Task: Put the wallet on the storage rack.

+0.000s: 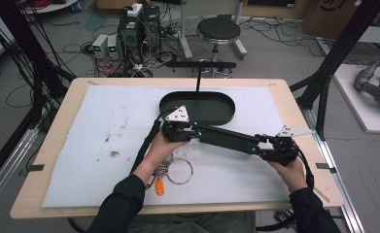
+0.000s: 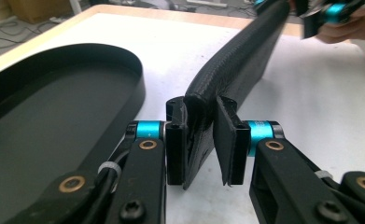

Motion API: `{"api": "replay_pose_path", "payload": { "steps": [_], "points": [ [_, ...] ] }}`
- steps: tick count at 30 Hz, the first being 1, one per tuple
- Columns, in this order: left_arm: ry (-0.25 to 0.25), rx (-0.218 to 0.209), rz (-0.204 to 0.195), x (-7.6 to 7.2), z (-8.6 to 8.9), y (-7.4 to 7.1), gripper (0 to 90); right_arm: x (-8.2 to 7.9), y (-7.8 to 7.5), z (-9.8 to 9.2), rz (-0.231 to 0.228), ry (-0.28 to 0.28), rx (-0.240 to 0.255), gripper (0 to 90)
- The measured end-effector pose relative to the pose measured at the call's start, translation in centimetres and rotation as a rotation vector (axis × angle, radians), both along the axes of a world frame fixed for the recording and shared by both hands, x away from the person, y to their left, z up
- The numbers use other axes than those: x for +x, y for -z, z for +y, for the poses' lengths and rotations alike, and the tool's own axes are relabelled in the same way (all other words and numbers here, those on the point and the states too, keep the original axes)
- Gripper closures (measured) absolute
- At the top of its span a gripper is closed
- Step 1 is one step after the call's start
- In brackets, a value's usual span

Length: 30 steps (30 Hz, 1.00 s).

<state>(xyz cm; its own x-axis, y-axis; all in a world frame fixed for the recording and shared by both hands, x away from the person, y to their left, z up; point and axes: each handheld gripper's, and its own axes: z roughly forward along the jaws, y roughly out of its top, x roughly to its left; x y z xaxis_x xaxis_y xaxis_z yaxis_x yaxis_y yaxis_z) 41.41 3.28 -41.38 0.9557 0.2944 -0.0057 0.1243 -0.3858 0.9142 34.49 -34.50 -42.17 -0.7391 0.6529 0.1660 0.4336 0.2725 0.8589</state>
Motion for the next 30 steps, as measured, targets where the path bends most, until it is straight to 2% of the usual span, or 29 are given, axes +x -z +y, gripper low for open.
{"api": "replay_pose_path", "payload": {
  "steps": [2,5,7,9,13,14,18,19,21,22,24,27,30],
  "points": [
    [0.010,-0.007,0.010,-0.1,0.1,0.0,76.2,0.3,0.2,0.1,-0.002,0.000,-0.012,43.1],
    [0.021,-0.012,0.025,-0.6,0.4,0.0,76.6,0.5,0.3,0.0,-0.007,-0.004,0.003,49.4],
    [0.026,-0.011,0.026,-0.7,0.6,-0.1,76.8,0.6,0.3,0.0,-0.015,-0.015,0.004,50.1],
    [0.022,-0.020,0.033,-1.3,1.2,-0.2,76.8,0.6,0.3,0.1,-0.038,-0.045,-0.009,60.9],
    [0.019,-0.041,0.030,-1.7,2.2,-0.6,76.2,0.4,-0.1,0.3,-0.062,-0.136,0.031,73.7],
    [0.026,-0.050,0.019,-2.0,3.0,-0.8,75.8,0.3,-0.3,0.5,-0.060,-0.161,0.037,74.7],
    [0.034,-0.068,0.034,-2.4,3.9,-1.0,70.5,0.0,-1.4,1.3,-0.079,-0.224,0.040,76.4],
    [0.021,-0.091,0.027,-2.6,4.5,-1.0,68.0,-0.1,-1.5,1.5,-0.081,-0.235,0.042,76.5],
    [0.012,-0.101,0.031,-2.6,4.8,-1.0,58.7,-0.1,-1.8,2.0,-0.087,-0.254,0.032,76.7],
    [-0.001,-0.121,0.039,-2.6,5.4,-1.1,55.4,-0.2,-1.9,2.2,-0.087,-0.259,0.028,76.8],
    [0.005,-0.142,0.047,-2.6,5.8,-1.1,52.7,-0.3,-2.0,2.5,-0.092,-0.271,0.027,76.9],
    [0.029,-0.144,0.059,-2.7,6.2,-1.0,48.1,-0.3,-2.3,2.7,-0.101,-0.281,0.040,76.9],
    [0.048,-0.128,0.057,-2.9,6.1,-0.9,46.1,-0.4,-2.7,2.7,-0.106,-0.290,0.081,76.9]
  ]
}}
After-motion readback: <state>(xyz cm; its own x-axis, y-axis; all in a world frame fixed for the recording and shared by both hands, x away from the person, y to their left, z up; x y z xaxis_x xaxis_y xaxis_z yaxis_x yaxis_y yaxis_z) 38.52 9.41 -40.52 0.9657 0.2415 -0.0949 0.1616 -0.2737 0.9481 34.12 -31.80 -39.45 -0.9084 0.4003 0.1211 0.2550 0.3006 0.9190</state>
